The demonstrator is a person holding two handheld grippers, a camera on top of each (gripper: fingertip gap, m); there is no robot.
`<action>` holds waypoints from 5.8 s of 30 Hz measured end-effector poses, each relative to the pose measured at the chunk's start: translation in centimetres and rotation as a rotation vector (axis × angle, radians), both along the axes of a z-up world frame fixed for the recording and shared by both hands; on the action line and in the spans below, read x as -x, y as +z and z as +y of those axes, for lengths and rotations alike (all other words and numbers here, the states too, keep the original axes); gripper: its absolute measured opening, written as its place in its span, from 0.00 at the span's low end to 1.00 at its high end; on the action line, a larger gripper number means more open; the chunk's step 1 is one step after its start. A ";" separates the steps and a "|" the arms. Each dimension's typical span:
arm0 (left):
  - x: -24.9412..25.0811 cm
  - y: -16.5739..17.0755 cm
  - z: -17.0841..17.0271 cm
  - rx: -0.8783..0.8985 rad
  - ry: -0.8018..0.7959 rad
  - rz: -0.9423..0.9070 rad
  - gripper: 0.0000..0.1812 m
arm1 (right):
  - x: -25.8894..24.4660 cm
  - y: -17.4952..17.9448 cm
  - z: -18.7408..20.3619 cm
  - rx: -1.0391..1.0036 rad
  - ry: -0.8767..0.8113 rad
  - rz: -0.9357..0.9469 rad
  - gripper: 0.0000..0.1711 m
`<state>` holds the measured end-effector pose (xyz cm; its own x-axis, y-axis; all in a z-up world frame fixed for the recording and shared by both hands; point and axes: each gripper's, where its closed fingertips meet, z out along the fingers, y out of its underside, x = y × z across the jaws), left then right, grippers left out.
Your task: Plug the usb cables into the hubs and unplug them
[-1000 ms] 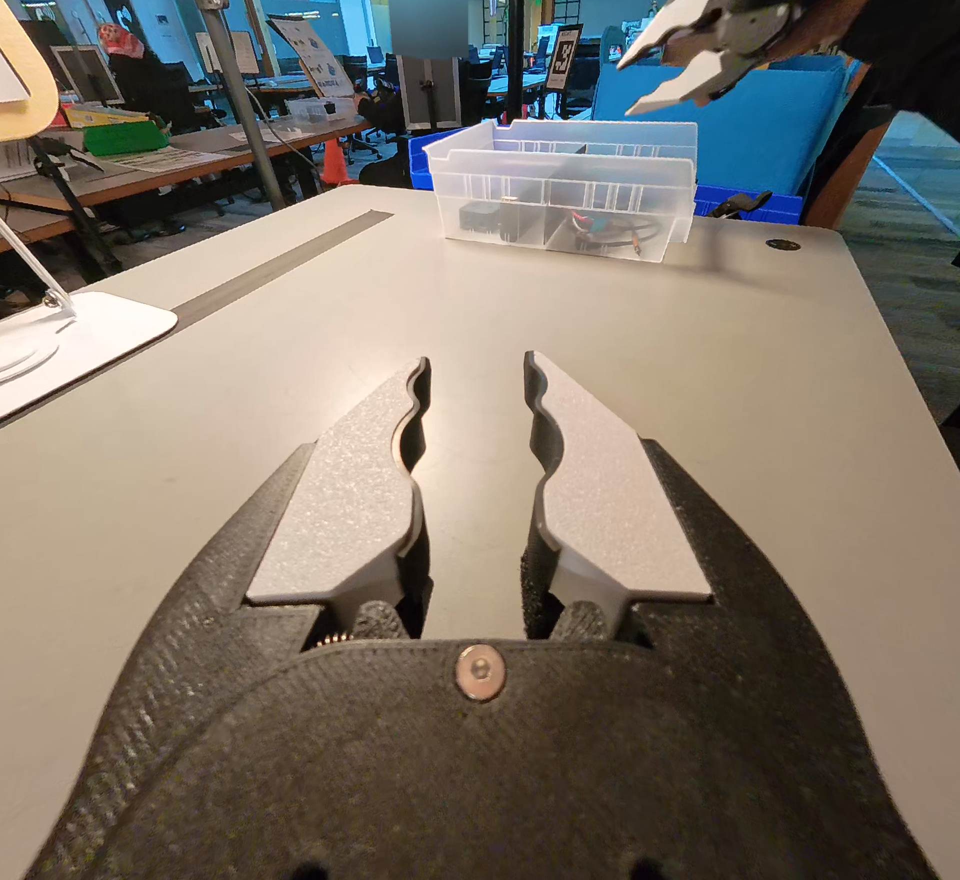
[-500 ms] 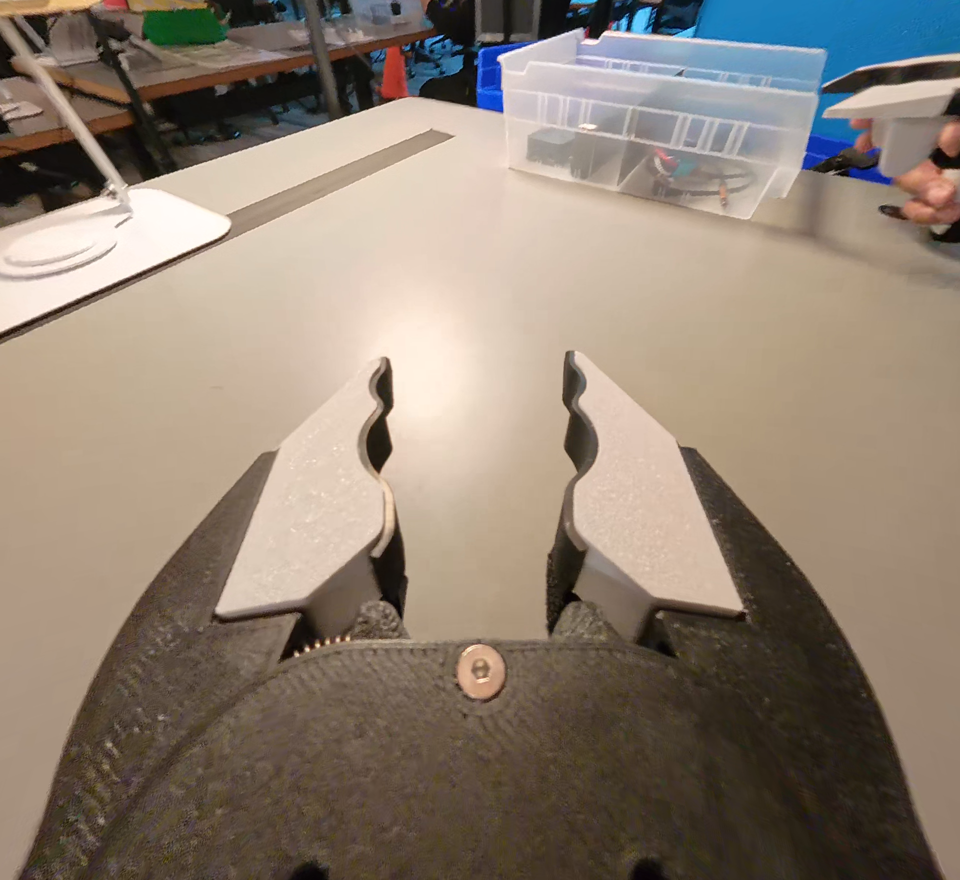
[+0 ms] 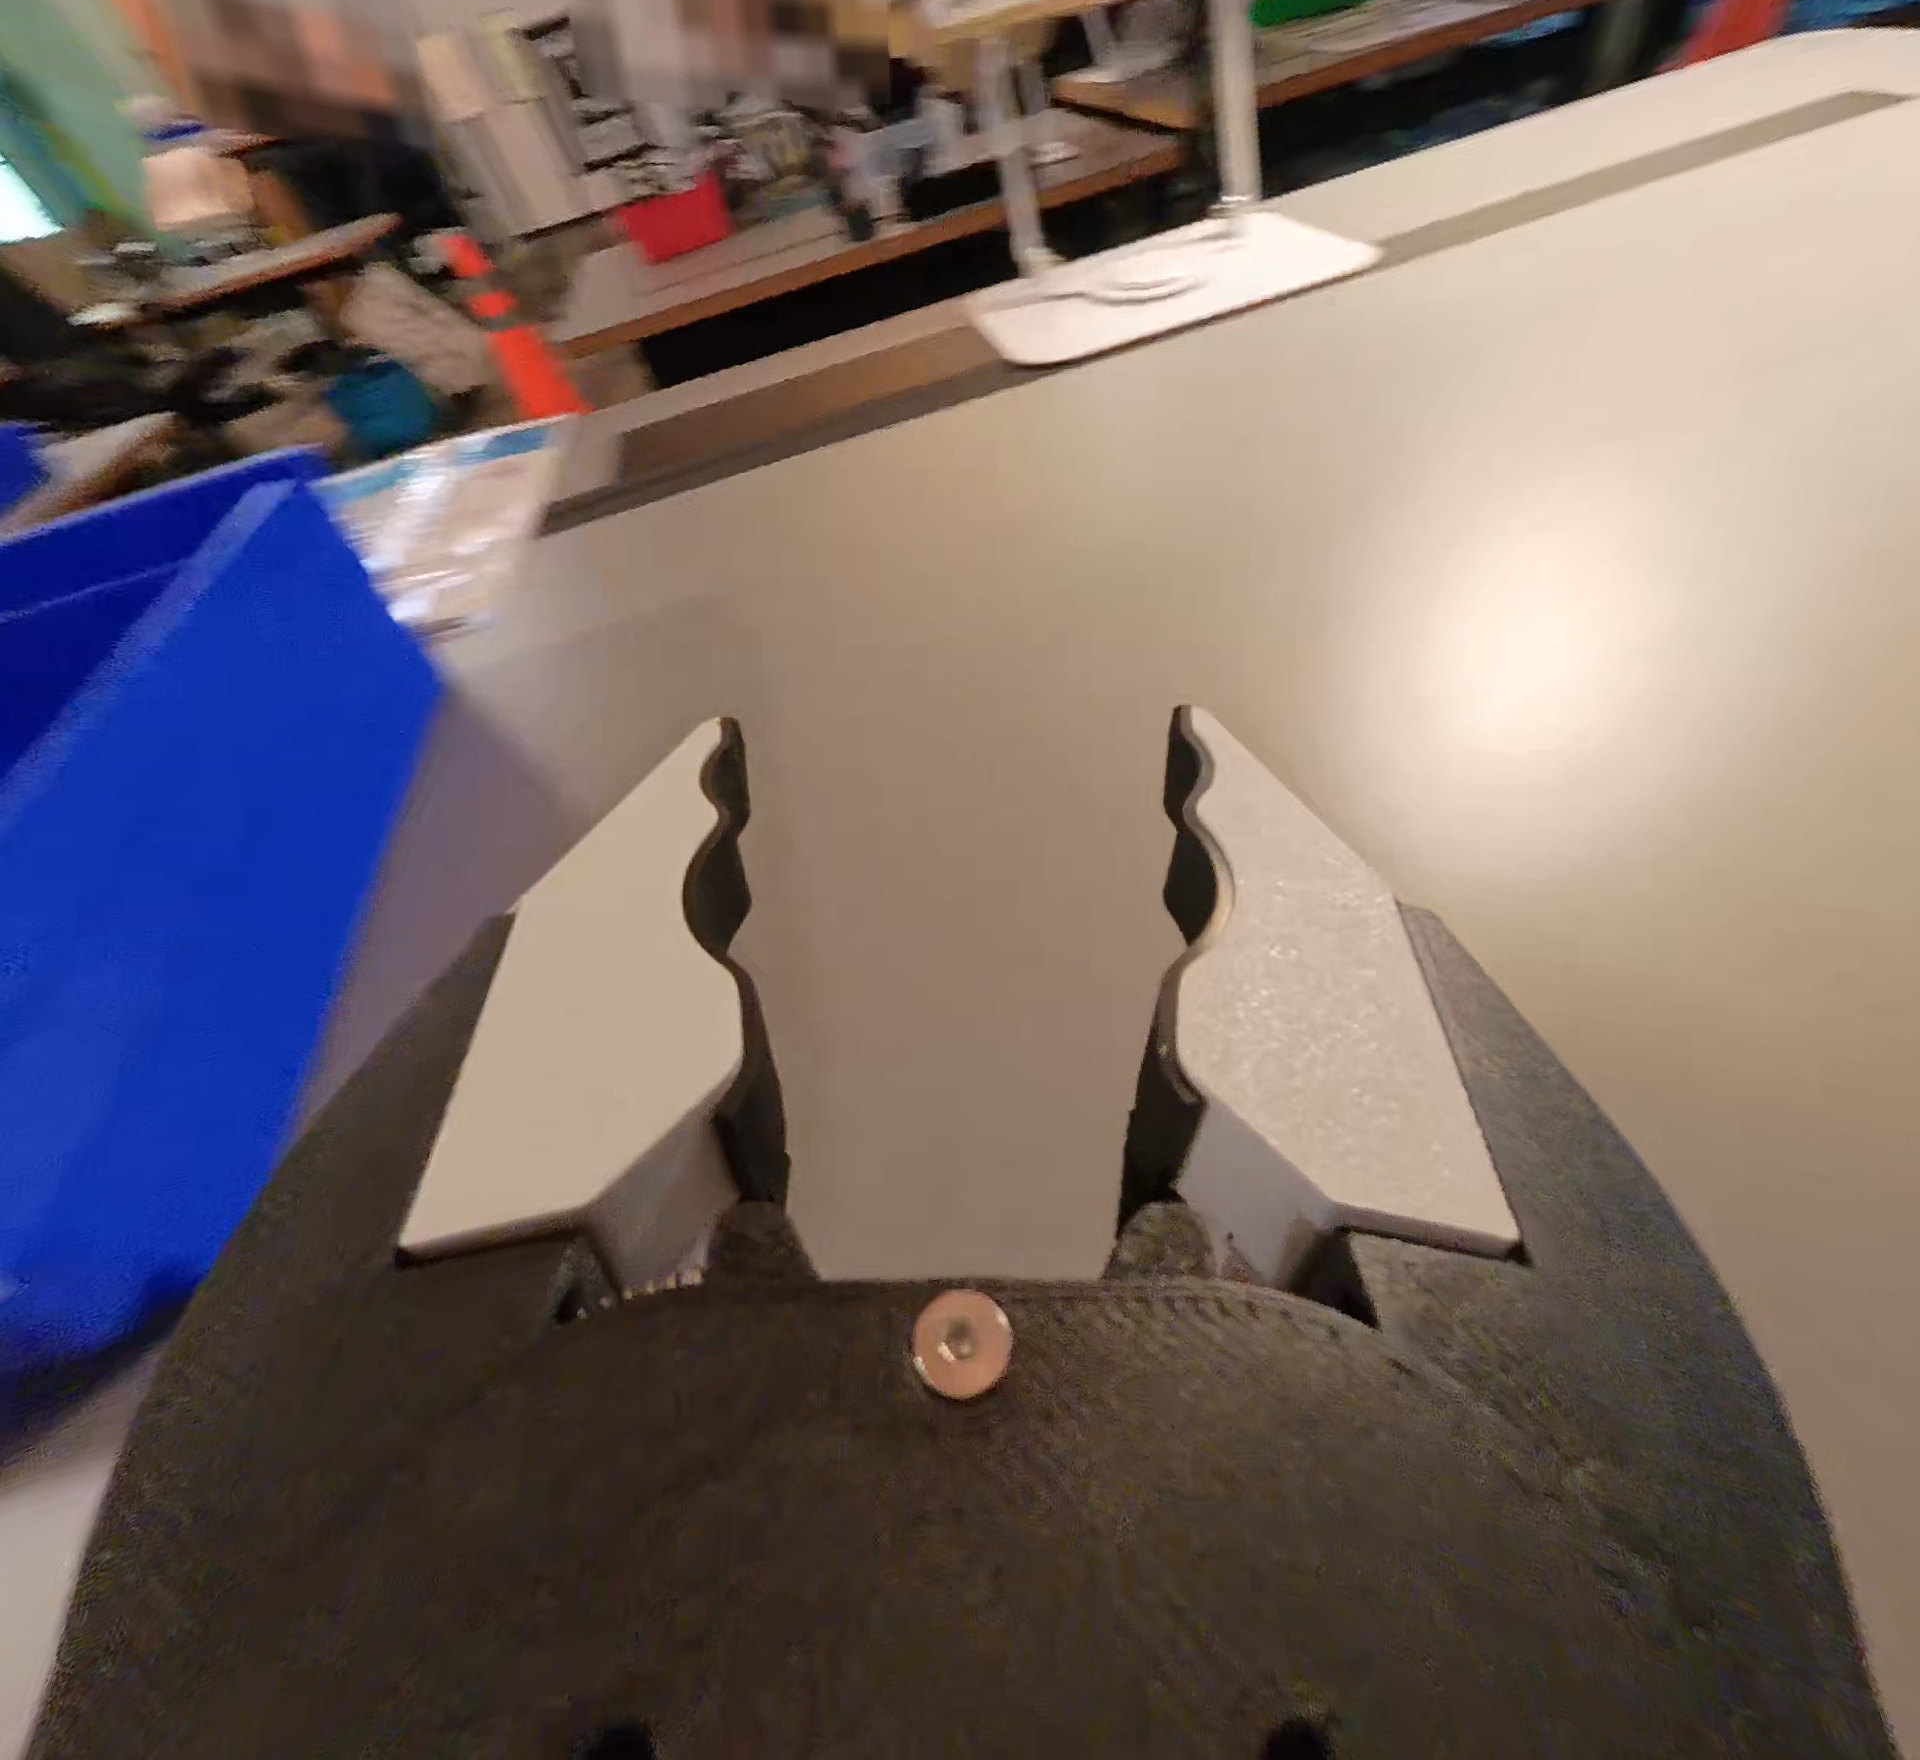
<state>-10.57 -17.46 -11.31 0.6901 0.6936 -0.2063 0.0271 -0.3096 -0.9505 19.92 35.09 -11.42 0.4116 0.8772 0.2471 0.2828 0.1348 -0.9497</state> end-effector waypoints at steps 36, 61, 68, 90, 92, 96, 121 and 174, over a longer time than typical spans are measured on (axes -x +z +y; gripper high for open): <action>-8.8 -2.3 0.6 0.164 -0.525 -0.003 0.04 | 2.5 -0.2 -5.0 0.016 0.306 -0.015 0.02; -26.0 -2.1 2.1 0.134 -1.394 -0.118 0.04 | 16.0 -0.5 -24.0 0.279 1.171 -0.109 0.02; -27.1 -1.5 2.4 0.047 -1.410 -0.187 0.15 | 16.1 3.5 -17.1 0.247 0.884 0.028 0.12; 5.3 1.0 16.0 -0.106 -0.334 -0.815 0.45 | -1.1 -0.2 -26.0 0.532 0.681 -0.256 0.35; 5.6 -0.8 17.1 -0.036 -0.332 -0.860 0.36 | -0.8 -0.1 -25.4 0.467 0.694 -0.296 0.28; 7.5 -1.5 17.2 -0.014 -0.282 -0.814 0.20 | -0.3 0.2 -21.8 0.276 0.662 -0.427 0.16; 3.7 3.3 6.1 0.518 -0.341 -0.387 0.33 | 6.2 4.1 -21.5 0.010 0.852 -0.591 0.25; 2.1 0.5 -9.0 0.102 0.326 0.076 0.03 | -2.2 0.2 -10.5 -0.066 -0.032 -0.028 0.01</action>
<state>-12.63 -26.47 -10.86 0.4159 0.8481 -0.3282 0.0699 -0.3896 -0.9183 22.13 24.55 -11.18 0.4316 0.8449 0.3160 0.3144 0.1874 -0.9306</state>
